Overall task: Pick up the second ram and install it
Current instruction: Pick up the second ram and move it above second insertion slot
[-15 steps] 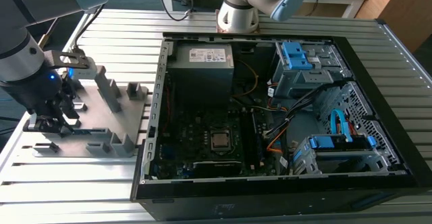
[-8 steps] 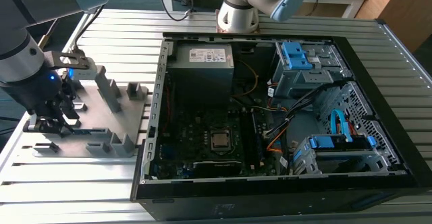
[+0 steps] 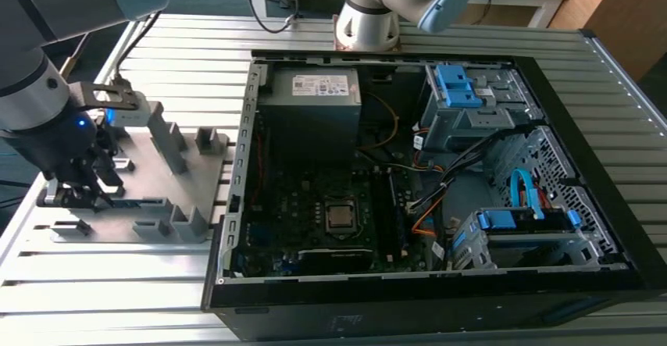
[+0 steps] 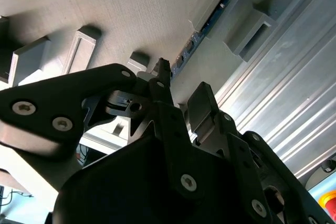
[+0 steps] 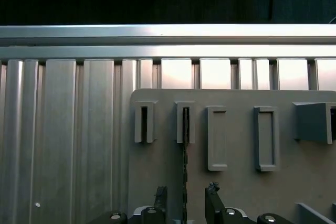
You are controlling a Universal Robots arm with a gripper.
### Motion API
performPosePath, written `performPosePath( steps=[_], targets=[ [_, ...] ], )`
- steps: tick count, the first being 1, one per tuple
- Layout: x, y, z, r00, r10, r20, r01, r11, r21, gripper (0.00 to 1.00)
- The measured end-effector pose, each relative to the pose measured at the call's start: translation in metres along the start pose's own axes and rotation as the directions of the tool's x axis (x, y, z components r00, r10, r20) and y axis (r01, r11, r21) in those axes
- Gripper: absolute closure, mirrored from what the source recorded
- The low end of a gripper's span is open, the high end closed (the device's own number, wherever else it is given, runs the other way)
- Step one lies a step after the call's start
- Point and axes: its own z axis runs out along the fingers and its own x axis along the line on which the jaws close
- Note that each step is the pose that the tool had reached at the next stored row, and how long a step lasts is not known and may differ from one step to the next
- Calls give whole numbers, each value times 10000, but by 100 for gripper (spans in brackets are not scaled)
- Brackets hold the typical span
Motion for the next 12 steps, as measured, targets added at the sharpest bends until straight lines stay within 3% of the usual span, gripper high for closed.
performPosePath(
  steps=[12],
  targets=[
    [5,-1,31,10000,-1,-1,1,10000,0,59]
  ],
)
